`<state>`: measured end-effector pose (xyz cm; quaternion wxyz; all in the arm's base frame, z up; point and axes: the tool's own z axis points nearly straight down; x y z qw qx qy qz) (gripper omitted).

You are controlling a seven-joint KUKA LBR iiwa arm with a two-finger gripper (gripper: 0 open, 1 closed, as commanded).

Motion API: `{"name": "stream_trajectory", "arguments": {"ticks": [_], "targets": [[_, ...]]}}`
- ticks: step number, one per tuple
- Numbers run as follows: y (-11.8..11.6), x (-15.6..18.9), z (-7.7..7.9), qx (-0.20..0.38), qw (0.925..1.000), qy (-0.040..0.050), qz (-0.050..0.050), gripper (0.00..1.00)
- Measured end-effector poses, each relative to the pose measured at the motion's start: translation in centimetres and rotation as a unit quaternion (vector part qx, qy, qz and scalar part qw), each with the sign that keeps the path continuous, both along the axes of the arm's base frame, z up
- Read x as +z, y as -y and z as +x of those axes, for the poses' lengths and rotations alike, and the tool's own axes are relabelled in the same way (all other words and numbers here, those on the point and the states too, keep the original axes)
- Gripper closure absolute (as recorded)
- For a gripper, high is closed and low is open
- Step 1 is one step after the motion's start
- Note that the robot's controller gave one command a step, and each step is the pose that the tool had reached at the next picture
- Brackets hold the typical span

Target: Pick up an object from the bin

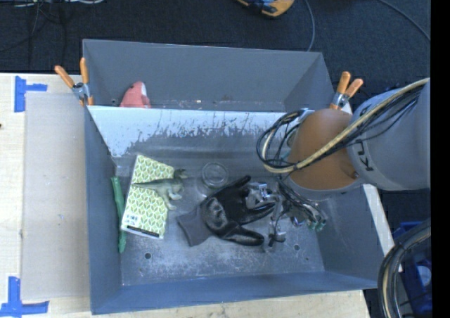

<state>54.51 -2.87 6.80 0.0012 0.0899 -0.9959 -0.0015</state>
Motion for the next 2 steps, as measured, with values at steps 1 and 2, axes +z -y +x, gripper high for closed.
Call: {"name": "stream_trajectory", "arguments": {"ticks": [1, 2], "targets": [[0.88, 0.18, 1.73, -0.103, 0.9946, 0.0001, 0.000, 1.00], [0.87, 0.18, 1.73, -0.103, 0.9947, 0.0001, 0.000, 1.00]]}}
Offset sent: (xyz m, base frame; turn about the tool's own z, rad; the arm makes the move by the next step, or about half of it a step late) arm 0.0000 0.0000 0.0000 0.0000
